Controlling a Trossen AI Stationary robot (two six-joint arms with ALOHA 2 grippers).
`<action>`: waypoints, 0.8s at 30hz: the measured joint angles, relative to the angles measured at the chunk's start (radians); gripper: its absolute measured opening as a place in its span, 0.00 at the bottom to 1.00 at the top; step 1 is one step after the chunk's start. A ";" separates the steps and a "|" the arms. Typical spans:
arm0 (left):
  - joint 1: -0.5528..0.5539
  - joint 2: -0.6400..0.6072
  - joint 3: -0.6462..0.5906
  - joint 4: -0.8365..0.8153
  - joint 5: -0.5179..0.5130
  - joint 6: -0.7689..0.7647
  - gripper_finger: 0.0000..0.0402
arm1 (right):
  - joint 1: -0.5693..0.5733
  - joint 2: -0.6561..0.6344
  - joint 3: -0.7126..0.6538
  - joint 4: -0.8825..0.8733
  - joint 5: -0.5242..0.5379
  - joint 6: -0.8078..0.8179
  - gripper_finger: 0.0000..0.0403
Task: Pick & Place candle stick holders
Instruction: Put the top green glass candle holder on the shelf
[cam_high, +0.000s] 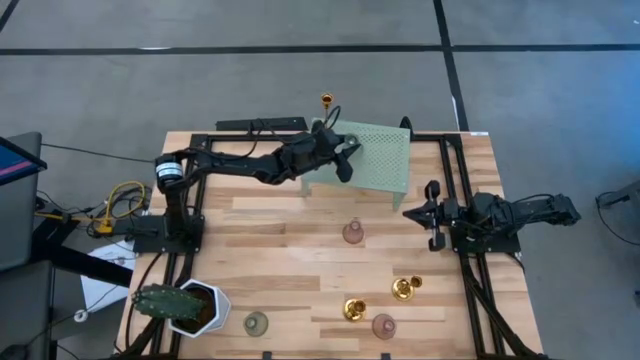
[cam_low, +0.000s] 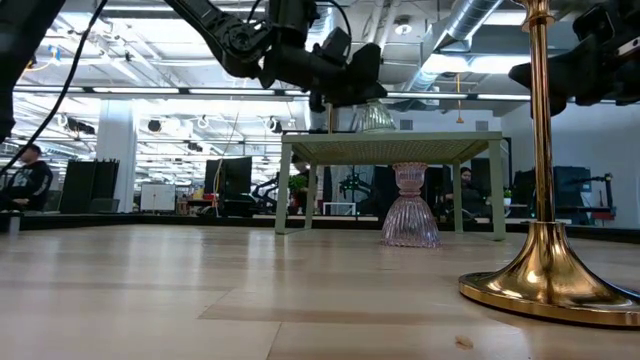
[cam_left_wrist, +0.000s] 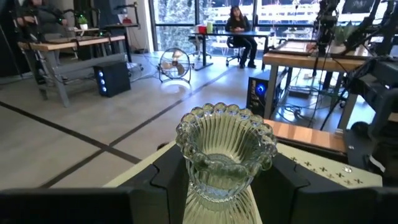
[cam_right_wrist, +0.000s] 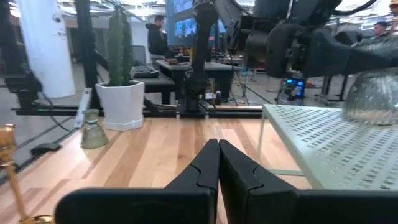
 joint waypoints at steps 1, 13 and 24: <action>0.000 0.003 0.002 -0.006 0.001 0.000 0.35 | 0.000 0.000 0.000 0.000 0.011 -0.002 0.00; 0.002 0.036 0.057 0.007 -0.002 0.010 0.35 | 0.000 0.000 0.000 0.006 0.039 -0.016 0.00; 0.005 0.036 0.068 -0.025 -0.001 0.011 0.35 | 0.000 0.000 0.000 0.007 0.039 -0.016 0.00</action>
